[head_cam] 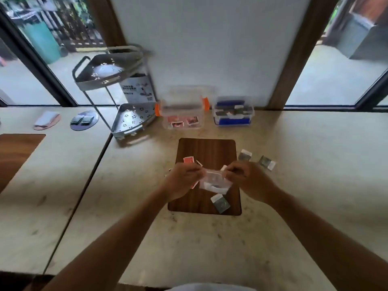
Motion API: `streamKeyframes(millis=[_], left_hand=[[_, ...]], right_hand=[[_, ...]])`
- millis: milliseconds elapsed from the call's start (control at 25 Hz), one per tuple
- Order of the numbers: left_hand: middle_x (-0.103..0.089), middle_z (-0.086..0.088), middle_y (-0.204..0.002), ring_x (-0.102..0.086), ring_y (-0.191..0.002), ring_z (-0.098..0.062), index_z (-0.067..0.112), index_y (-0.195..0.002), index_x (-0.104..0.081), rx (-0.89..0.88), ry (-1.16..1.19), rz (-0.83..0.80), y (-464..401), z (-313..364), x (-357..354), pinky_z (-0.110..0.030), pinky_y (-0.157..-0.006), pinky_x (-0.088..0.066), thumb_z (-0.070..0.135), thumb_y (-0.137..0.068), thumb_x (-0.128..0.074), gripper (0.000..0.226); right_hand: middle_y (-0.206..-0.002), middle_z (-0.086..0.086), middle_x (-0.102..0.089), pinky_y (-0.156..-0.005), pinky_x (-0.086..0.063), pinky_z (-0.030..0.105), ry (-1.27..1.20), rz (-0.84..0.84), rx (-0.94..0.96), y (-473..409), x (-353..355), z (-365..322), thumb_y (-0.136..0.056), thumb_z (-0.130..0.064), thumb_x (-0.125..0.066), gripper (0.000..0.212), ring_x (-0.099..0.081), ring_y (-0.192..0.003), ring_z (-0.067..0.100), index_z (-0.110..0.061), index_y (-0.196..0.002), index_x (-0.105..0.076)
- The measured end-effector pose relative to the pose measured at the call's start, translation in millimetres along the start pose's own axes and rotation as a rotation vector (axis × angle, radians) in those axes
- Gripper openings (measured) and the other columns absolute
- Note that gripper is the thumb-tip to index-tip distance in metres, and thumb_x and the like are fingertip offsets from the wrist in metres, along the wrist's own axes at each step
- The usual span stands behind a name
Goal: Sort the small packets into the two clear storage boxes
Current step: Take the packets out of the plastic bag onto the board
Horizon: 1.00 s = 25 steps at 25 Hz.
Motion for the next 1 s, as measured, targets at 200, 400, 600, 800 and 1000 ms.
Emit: streamKeyframes(millis=[200,400,600,800,1000], left_hand=[[-0.076,-0.001,-0.086,-0.072,-0.080,-0.012,0.019,-0.096,-0.078,0.209,0.149,-0.040,46.7,-56.5,-67.7,-0.036,-0.078,-0.060,0.021,-0.095,-0.064,0.014],[-0.075,0.005,-0.097,-0.069,-0.093,-0.010,0.018,-0.104,-0.077,0.319,0.190,-0.013,78.1,-68.8,-99.2,-0.031,-0.086,-0.057,0.024,-0.096,-0.063,0.017],[-0.063,0.006,-0.110,-0.060,-0.101,-0.014,0.024,-0.117,-0.063,0.496,0.197,0.177,98.1,-90.3,-109.7,-0.031,-0.088,-0.055,0.035,-0.090,-0.069,0.029],[-0.071,-0.004,-0.080,-0.068,-0.077,-0.024,0.015,-0.086,-0.070,0.532,0.332,0.276,116.9,-93.7,-128.4,-0.034,-0.072,-0.060,0.035,-0.091,-0.068,0.021],[-0.075,-0.001,-0.080,-0.073,-0.073,-0.019,0.018,-0.088,-0.076,0.448,0.344,0.167,119.6,-86.4,-139.1,-0.031,-0.069,-0.064,0.027,-0.093,-0.067,0.014]], right_hand=[[-0.079,-0.020,-0.068,-0.063,-0.048,0.010,-0.059,-0.020,-0.141,53.5,-52.1,55.7,-0.090,-0.022,-0.067,0.009,-0.064,-0.071,-0.004,-0.023,-0.093,-0.076],[-0.084,-0.014,-0.069,-0.062,-0.042,0.006,-0.069,-0.079,-0.235,93.8,-95.1,79.1,-0.092,-0.030,-0.066,0.011,-0.062,-0.074,0.001,-0.023,-0.095,-0.075],[-0.080,-0.014,-0.072,-0.069,-0.055,0.020,-0.126,0.016,-0.318,112.1,-112.0,84.3,-0.090,-0.038,-0.066,0.015,-0.065,-0.073,0.005,-0.027,-0.087,-0.076],[-0.075,-0.008,-0.072,-0.062,-0.054,0.016,-0.200,0.110,-0.357,118.0,-121.7,79.3,-0.087,-0.032,-0.072,0.013,-0.066,-0.069,0.007,-0.020,-0.084,-0.076],[-0.081,-0.004,-0.073,-0.065,-0.053,0.012,-0.237,0.091,-0.331,118.5,-130.1,74.2,-0.086,-0.020,-0.073,0.007,-0.067,-0.074,0.007,-0.015,-0.090,-0.076]])
Point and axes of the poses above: each hand's wrist, its own y-axis away from the middle knuckle, its own x-axis out of the back of the hand, z = x × y, the point moved 7 cm from there along -y, towards the middle knuckle
